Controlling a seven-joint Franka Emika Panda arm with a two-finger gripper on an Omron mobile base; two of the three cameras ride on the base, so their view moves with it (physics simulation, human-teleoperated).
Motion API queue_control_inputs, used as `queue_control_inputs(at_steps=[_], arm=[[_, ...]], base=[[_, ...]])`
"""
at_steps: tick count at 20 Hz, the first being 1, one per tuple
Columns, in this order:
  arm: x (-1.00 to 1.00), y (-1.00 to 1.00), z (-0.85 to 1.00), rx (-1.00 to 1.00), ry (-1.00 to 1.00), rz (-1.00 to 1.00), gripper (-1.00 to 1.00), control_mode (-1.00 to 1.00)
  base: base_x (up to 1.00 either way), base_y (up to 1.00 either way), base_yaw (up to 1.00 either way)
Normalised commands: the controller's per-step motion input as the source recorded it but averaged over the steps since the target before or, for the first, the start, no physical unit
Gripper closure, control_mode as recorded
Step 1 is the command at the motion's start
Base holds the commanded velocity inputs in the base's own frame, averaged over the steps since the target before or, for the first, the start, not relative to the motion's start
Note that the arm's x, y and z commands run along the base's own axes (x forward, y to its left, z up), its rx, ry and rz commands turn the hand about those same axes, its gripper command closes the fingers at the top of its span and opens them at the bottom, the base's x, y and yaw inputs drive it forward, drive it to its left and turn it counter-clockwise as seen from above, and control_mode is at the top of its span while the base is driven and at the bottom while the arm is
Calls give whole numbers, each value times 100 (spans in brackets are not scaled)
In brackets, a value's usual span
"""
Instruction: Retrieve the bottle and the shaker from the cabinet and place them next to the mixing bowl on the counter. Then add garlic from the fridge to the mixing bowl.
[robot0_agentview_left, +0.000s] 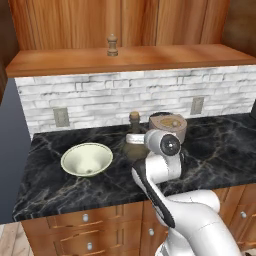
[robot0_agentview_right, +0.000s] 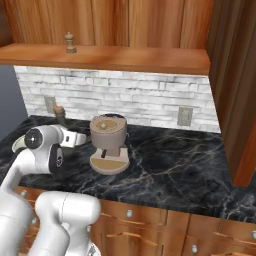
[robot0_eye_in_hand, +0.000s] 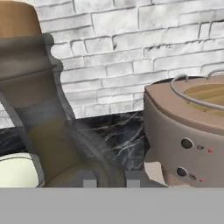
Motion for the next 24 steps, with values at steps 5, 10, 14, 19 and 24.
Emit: queue_control_inputs(at_steps=[5,10,14,19,24], arm=[[13,0,-71,10,-6,-5,100,-100],[30,-35,-89,0,-11,-7,100,-100],[18,-37,-65,0,-7,-6,100,-100],[29,-4,-80,0,-5,0,100,-100],[35,-44,-47,0,0,0,100,-100]], base=[[0,0,0],[0,0,0],[0,0,0],[0,0,0],[0,0,0]])
